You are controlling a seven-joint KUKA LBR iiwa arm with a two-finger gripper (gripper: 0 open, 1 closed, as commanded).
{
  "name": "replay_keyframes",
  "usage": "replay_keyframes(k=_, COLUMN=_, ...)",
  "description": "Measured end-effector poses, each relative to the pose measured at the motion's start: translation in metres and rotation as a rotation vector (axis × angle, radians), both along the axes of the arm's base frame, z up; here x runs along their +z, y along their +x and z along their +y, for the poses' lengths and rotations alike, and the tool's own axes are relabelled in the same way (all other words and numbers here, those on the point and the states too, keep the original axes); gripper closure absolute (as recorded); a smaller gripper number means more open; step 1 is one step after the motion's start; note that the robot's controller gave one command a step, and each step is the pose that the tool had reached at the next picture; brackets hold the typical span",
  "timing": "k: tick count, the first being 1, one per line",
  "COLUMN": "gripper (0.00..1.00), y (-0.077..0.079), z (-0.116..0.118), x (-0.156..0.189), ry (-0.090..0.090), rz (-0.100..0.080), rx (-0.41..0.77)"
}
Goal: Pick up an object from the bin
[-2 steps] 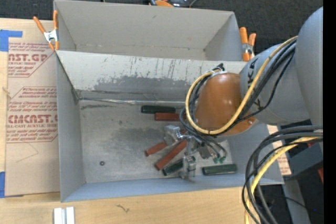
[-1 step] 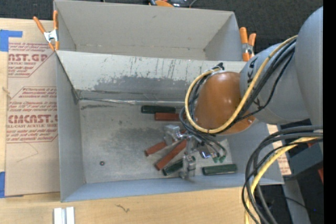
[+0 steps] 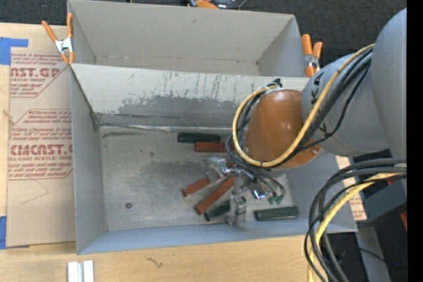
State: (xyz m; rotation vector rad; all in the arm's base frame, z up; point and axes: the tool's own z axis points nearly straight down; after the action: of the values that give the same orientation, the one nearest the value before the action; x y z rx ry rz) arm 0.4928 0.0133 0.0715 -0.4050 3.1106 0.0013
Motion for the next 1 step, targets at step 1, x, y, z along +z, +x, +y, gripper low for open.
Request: replay_keyframes(k=1, gripper=0.00, y=0.0007, z=0.0004, x=0.0002, ry=0.000, rz=0.001, rx=-0.001)
